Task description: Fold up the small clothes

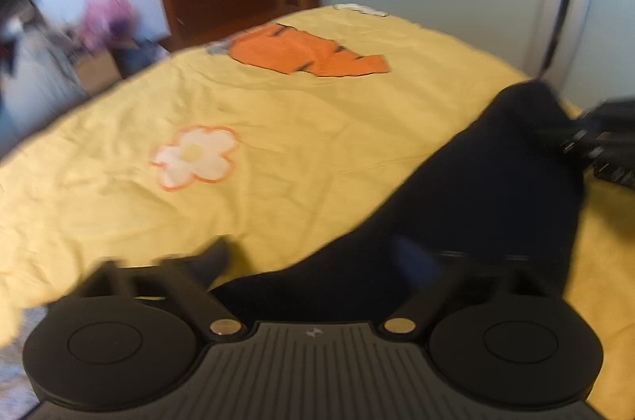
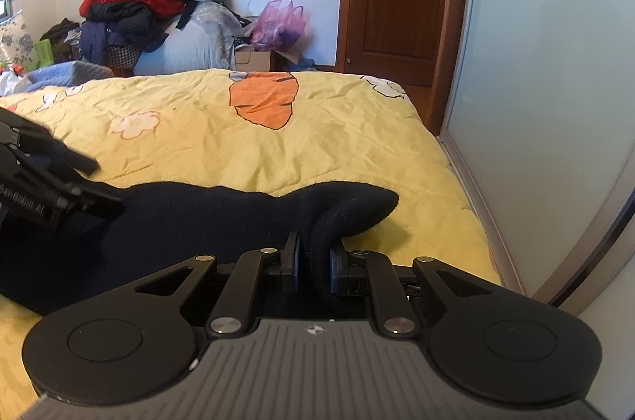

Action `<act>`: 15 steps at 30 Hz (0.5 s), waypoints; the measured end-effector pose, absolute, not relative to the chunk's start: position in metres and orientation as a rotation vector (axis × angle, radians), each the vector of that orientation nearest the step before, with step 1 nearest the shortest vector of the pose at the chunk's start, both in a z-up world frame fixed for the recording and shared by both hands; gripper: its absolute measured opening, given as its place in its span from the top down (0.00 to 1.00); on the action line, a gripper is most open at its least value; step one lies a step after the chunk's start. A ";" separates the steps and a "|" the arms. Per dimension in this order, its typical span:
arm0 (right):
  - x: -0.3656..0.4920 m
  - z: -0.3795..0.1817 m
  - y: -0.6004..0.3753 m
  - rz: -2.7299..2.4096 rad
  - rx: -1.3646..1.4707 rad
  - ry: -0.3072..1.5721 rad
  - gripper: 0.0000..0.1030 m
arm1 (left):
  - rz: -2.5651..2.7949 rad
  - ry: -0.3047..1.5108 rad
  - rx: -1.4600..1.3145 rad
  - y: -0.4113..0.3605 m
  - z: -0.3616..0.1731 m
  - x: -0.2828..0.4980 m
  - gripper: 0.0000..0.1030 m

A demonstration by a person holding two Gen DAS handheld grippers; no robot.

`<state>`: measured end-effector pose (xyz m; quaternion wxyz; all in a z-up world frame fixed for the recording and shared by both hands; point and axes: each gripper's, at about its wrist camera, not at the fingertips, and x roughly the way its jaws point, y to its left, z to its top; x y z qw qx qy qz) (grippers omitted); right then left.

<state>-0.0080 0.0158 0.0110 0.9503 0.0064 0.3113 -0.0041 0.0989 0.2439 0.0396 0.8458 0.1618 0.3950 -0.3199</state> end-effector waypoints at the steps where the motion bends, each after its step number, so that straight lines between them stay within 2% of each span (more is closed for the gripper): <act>1: -0.007 0.011 0.016 -0.012 0.017 0.635 0.81 | -0.680 0.858 0.317 0.244 0.043 0.101 0.58; 4: -0.007 0.012 0.018 -0.024 0.015 0.638 0.81 | -0.690 0.890 0.325 0.238 0.047 0.103 0.82; 7: -0.008 0.018 0.020 -0.019 0.033 0.635 0.81 | -0.715 0.895 0.353 0.232 0.048 0.101 0.96; 15: -0.017 0.049 0.032 0.000 0.032 0.601 0.81 | -0.770 0.899 0.293 0.244 0.049 0.107 0.98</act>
